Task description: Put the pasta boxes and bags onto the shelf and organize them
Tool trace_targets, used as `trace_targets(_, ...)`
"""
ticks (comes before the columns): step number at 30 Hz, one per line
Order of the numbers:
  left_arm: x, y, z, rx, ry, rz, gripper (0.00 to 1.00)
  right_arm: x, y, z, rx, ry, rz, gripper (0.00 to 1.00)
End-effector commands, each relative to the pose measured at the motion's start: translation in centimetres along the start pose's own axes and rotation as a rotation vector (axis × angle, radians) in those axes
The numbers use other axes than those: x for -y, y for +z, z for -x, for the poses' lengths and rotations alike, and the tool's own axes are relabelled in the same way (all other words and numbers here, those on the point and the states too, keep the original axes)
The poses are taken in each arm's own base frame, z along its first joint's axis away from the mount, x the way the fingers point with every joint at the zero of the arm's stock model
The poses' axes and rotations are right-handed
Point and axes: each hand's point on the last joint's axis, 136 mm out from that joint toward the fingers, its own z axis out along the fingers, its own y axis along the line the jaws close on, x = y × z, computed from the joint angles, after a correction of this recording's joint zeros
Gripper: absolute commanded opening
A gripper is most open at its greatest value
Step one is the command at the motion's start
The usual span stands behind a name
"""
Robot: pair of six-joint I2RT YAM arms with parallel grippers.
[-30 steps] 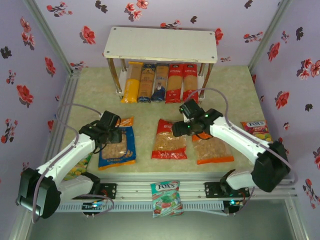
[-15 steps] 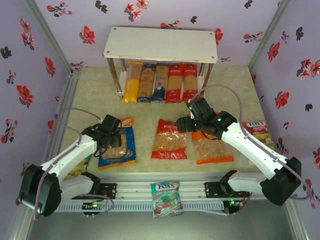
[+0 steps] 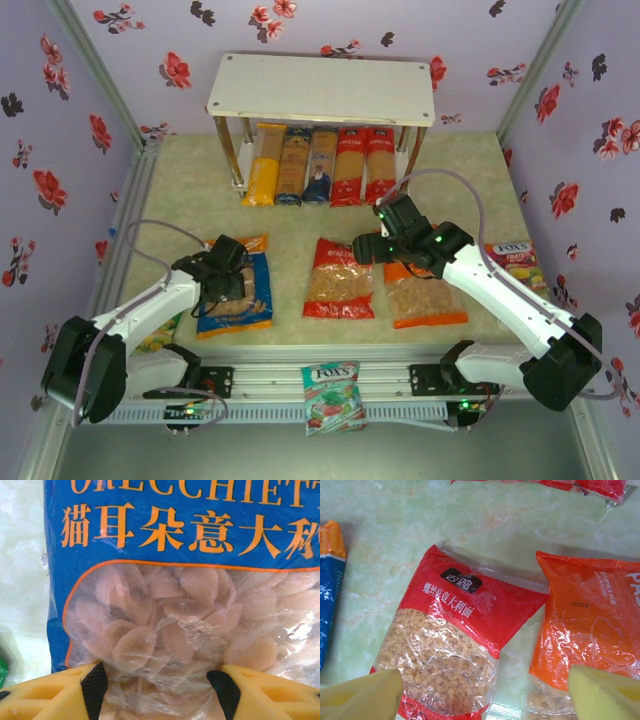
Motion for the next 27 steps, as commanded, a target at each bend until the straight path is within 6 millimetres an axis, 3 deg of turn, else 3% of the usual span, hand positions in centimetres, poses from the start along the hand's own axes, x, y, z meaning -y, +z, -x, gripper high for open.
trace_targets(1,3.1,2.0,-1.3,-0.066,-0.007,-0.104,0.63,0.2,0.0,0.7,0.023,-0.009,-0.003,0.86)
trace_targets(8,6.8,2.3,-0.6,-0.067,0.100,-0.141,0.59,1.0,-0.1,0.5,0.014,-0.007,-0.037,0.86)
trace_targets(12,8.6,2.2,-0.5,-0.067,0.157,-0.163,0.58,2.5,0.1,0.3,0.000,0.031,-0.082,0.89)
trace_targets(18,9.5,1.7,-0.8,-0.075,0.179,-0.186,0.57,5.2,0.4,0.0,-0.017,0.114,-0.121,0.89)
trace_targets(22,10.1,-1.4,1.5,0.034,0.136,-0.274,0.62,6.2,0.4,1.2,0.042,0.167,-0.130,0.88)
trace_targets(27,9.3,-7.9,6.9,0.219,0.060,-0.395,0.65,7.3,0.0,3.5,0.140,0.230,-0.135,0.83)
